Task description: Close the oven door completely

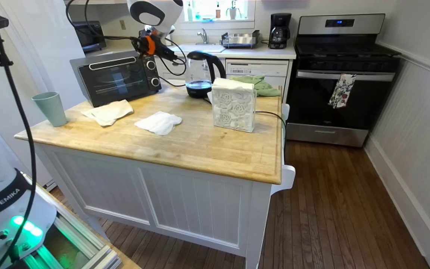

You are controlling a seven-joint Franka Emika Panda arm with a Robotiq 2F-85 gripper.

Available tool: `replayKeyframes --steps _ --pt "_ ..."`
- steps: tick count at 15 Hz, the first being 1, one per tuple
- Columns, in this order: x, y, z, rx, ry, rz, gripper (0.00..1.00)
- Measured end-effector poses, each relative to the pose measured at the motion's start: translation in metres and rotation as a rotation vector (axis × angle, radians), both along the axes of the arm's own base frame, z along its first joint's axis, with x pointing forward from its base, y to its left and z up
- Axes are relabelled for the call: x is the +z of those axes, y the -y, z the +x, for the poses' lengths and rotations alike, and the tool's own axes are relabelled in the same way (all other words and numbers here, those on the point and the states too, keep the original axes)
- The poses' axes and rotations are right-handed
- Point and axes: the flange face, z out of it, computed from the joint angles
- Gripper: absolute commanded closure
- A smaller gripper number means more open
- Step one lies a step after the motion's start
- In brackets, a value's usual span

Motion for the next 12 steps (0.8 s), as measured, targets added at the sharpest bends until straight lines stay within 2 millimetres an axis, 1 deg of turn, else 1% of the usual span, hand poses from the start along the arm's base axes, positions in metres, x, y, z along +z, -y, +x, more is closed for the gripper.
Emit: replayKeyframes --steps 3,4,5,7,8,12 --pt "0.002 0.015 0.001 -0.065 -0.042 0.006 1.00" --pt "0.003 0.020 -0.001 -0.100 -0.070 0.002 0.92" --pt "0.006 0.024 -0.004 -0.138 -0.095 -0.007 0.73" --pt "0.017 0.032 -0.016 -0.215 -0.125 -0.041 0.61" --pt "0.026 0.035 -0.023 -0.246 -0.125 -0.073 0.55" --pt "0.074 0.045 -0.063 -0.341 -0.109 -0.236 0.27"
